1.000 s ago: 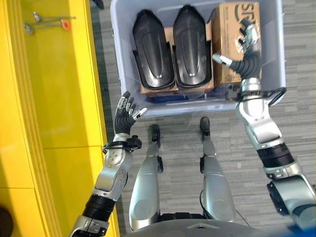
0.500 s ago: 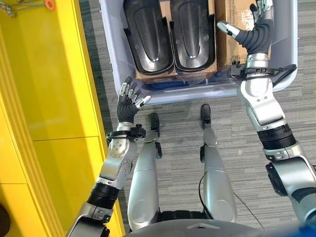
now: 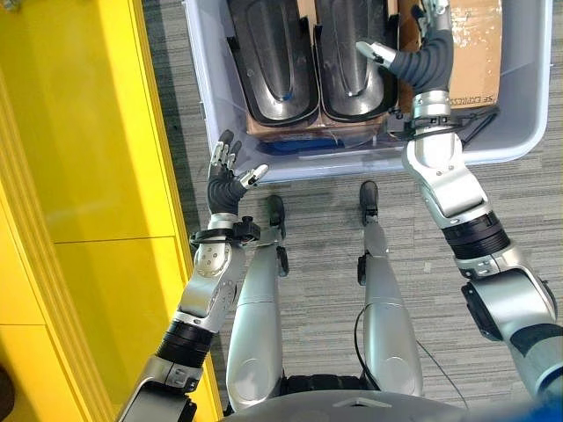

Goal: Move parts from the plastic box to the shelf.

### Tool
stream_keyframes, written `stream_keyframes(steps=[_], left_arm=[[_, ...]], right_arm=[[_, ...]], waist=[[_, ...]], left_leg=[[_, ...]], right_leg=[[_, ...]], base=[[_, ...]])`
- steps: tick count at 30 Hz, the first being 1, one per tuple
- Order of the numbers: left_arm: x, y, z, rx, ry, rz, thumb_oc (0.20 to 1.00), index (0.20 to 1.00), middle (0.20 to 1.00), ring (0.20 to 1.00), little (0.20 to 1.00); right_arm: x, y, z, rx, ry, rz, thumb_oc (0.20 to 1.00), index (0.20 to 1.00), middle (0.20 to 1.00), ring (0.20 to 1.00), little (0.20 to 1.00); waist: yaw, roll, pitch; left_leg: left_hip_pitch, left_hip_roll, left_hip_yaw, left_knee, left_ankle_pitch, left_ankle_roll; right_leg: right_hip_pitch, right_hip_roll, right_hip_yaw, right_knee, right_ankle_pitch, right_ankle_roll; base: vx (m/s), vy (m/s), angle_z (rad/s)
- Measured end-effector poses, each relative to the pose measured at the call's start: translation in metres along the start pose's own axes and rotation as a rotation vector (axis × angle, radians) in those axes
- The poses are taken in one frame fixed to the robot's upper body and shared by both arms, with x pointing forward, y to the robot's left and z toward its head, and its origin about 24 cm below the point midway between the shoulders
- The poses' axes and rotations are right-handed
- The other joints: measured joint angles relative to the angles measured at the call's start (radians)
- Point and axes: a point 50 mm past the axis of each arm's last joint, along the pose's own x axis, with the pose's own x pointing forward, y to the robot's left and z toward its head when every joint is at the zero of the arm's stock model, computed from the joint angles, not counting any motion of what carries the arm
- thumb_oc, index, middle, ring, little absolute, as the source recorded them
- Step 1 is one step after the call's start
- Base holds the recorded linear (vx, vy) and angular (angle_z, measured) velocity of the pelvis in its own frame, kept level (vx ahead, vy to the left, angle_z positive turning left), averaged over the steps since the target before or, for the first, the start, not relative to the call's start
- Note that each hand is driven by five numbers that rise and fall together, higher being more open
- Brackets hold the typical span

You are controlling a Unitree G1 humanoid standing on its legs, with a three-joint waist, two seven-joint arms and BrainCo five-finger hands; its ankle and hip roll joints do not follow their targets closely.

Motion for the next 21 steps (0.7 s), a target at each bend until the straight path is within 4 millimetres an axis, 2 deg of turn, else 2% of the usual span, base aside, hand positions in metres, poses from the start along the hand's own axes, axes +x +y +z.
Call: stream_keyframes(steps=[6, 15, 21], left_arm=[[-0.001, -0.002, 0.0, -0.002, -0.003, -0.008, 1.0, 1.0, 1.0, 1.0, 1.0], [-0.002, -0.004, 0.0, -0.005, -0.011, -0.016, 1.0, 1.0, 1.0, 1.0, 1.0], [-0.005, -0.004, 0.0, -0.009, -0.01, -0.005, 1.0, 1.0, 1.0, 1.0, 1.0]], right_arm=[[-0.001, 0.001, -0.003, -0.004, 0.013, 0.004, 1.0, 1.0, 1.0, 1.0, 1.0], [-0.002, -0.013, -0.027, -0.045, 0.114, -0.095, 1.0, 1.0, 1.0, 1.0, 1.0], [-0.01, -0.016, -0.041, -0.036, 0.178, -0.152, 1.0, 1.0, 1.0, 1.0, 1.0]], waist=[[-0.001, -0.01, 0.005], [0.003, -0.01, 0.005], [0.003, -0.01, 0.005]], left_leg=[[-0.018, -0.006, -0.007, 0.016, -0.006, 0.008], [-0.071, -0.013, -0.002, 0.039, -0.011, 0.015], [-0.078, -0.018, 0.006, 0.04, -0.013, 0.019]], right_leg=[[-0.008, -0.004, -0.007, 0.005, -0.007, 0.003], [-0.066, -0.012, -0.005, 0.036, -0.02, 0.004], [-0.083, -0.015, 0.009, 0.044, -0.022, 0.006]], base=[[0.0, 0.0, 0.02], [0.0, 0.001, 0.01], [0.0, 0.007, -0.02]])
